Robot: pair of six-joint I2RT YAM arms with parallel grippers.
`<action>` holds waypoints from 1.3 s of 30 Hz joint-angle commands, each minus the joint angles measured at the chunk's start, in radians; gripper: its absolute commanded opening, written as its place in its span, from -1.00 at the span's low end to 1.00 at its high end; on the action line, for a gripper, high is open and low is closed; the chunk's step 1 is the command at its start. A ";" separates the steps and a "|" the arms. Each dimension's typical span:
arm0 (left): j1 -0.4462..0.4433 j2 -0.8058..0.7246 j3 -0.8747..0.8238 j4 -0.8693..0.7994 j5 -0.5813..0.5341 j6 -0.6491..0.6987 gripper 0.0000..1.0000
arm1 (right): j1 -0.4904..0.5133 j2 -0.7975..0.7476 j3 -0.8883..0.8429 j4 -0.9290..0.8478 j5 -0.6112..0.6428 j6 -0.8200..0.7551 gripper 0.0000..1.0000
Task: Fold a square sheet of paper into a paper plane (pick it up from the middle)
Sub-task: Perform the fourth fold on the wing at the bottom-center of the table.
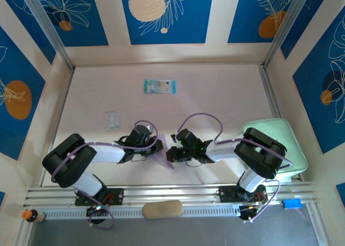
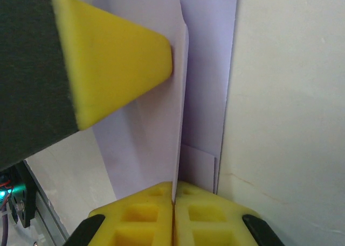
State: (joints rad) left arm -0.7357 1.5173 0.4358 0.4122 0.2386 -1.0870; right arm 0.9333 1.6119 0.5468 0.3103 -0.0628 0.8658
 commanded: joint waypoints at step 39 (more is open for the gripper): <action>0.012 0.098 0.059 -0.049 0.043 0.051 -0.86 | -0.009 -0.099 0.029 -0.235 -0.144 -0.043 -0.71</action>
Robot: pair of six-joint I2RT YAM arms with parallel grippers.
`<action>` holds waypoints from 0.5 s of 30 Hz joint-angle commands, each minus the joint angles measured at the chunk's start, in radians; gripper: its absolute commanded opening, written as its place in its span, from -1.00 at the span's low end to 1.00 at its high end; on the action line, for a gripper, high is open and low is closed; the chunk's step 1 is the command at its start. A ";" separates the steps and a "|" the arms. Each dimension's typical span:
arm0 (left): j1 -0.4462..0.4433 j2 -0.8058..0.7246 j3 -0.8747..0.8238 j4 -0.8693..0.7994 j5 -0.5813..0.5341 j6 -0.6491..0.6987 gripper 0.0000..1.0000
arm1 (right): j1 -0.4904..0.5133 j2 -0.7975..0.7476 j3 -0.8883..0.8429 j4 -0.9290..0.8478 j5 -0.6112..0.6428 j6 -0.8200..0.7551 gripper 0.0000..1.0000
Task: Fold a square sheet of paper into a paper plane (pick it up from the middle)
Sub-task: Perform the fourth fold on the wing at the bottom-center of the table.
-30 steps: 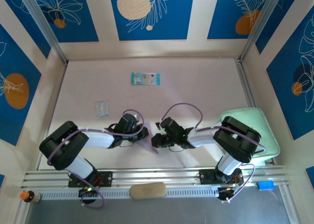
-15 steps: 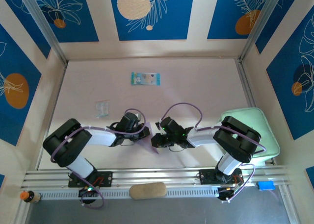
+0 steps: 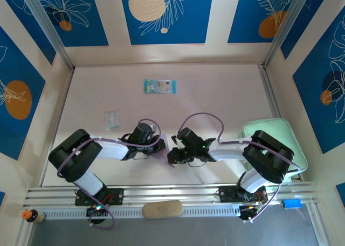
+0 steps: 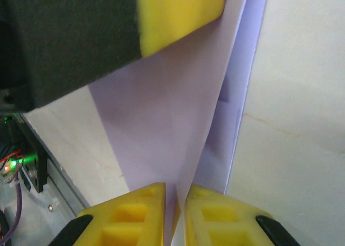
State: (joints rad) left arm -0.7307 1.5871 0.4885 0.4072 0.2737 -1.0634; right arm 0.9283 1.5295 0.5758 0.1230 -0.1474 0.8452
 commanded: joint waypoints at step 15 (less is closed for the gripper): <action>0.010 0.032 -0.007 -0.025 0.005 0.006 -0.86 | -0.012 0.022 -0.078 0.006 -0.129 -0.017 -0.84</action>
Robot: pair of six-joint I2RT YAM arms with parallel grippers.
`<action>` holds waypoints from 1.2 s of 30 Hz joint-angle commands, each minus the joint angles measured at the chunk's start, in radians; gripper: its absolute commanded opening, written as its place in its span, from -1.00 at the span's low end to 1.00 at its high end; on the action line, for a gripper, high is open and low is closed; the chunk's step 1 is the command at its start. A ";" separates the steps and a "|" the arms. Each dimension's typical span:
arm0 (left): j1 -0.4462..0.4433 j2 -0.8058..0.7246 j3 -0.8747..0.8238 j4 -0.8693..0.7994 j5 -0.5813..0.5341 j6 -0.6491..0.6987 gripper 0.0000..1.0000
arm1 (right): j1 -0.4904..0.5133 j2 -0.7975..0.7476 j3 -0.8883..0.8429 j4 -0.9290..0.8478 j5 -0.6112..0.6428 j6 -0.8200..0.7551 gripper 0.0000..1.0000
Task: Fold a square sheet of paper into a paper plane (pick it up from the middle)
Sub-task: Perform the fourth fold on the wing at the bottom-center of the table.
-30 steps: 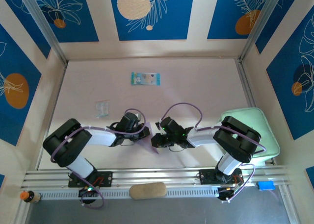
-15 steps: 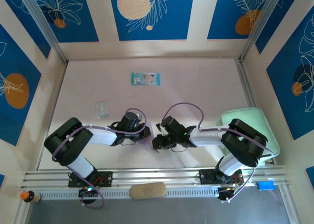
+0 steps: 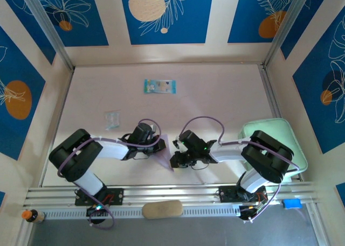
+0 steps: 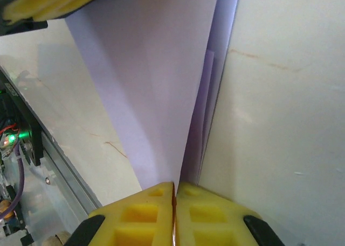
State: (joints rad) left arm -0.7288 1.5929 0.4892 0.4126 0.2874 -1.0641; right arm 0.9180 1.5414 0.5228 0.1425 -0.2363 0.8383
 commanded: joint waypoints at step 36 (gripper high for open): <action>-0.007 0.016 -0.089 0.182 -0.065 -0.094 -0.89 | -0.108 -0.034 0.043 -0.040 -0.061 0.000 -0.53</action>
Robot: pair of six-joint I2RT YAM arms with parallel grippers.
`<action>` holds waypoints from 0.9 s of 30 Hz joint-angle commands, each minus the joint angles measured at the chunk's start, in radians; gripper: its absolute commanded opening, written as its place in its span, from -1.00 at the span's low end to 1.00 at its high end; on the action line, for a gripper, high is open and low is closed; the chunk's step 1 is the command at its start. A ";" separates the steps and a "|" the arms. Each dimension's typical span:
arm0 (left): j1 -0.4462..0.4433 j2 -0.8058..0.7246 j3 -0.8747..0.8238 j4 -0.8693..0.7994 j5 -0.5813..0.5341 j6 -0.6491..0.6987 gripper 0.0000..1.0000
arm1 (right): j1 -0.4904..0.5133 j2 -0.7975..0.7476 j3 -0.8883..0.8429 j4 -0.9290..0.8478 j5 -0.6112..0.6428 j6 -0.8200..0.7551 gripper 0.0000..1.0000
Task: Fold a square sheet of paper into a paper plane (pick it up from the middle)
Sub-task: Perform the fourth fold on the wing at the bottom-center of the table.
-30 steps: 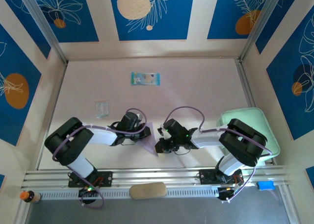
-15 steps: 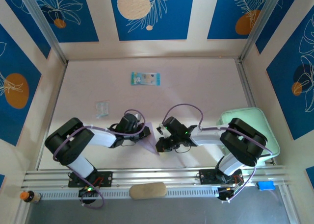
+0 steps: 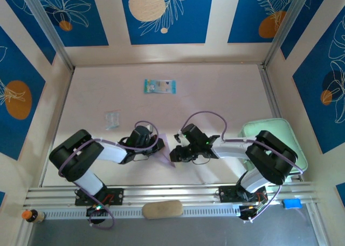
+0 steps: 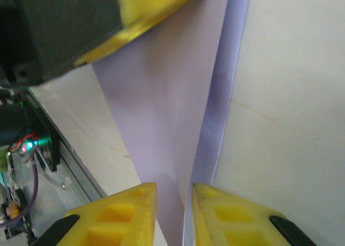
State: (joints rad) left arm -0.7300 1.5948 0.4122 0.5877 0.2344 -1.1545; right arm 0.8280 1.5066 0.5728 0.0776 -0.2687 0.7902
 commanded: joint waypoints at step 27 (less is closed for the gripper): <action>-0.008 0.018 -0.013 0.010 -0.006 -0.008 -0.89 | -0.049 0.144 -0.064 0.269 -0.201 0.139 -0.85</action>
State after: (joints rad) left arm -0.7315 1.5993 0.4122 0.5957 0.2348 -1.1545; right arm 0.7830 1.6306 0.5304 0.3107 -0.4114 0.9222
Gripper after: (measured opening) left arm 0.058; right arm 0.081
